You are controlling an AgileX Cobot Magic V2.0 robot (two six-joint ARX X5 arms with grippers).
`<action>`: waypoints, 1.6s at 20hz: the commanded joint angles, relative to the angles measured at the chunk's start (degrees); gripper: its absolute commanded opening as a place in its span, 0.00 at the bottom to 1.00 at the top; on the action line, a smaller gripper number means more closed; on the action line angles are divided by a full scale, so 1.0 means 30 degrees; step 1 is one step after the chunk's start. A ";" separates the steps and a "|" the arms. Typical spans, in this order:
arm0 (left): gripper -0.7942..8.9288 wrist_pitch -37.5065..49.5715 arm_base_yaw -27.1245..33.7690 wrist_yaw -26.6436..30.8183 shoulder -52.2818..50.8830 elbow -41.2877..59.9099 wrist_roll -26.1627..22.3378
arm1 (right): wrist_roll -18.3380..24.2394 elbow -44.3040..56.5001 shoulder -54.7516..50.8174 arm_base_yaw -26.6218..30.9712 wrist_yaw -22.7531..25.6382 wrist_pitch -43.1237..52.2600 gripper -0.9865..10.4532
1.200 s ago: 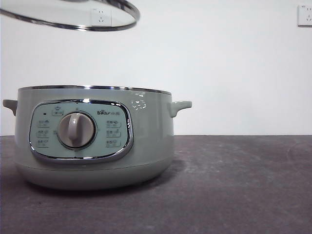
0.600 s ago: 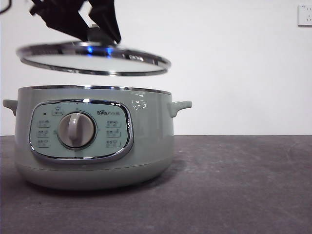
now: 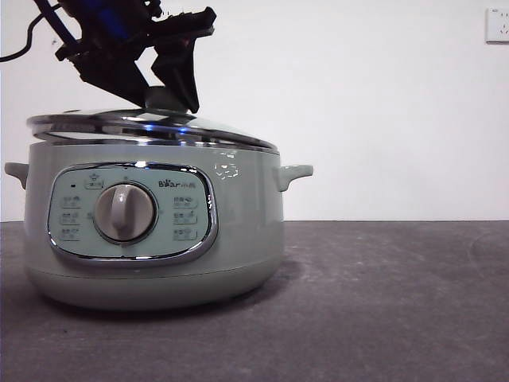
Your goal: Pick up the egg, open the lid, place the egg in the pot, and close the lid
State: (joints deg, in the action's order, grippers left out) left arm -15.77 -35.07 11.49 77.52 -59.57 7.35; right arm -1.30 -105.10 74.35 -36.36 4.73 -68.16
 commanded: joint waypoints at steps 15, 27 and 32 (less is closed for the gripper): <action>0.08 -0.2310 -0.0204 -0.0481 0.0991 -0.0146 0.0058 | -0.0189 -0.0051 -0.0044 -0.0007 0.0058 0.0036 0.42; 0.51 -0.1056 -0.0168 -0.0350 0.0372 -0.0160 0.0058 | -0.0197 -0.0051 -0.0044 -0.0007 0.0051 -0.0095 0.42; 0.50 -0.1188 -0.0168 -0.0393 -0.2215 -0.0160 0.0058 | -0.0240 -0.0044 -0.0044 -0.0007 0.0066 -0.0430 0.42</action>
State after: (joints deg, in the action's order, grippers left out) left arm -19.44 -35.44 10.31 71.55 -60.42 7.57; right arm -1.34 -105.10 74.35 -36.36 4.73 -69.47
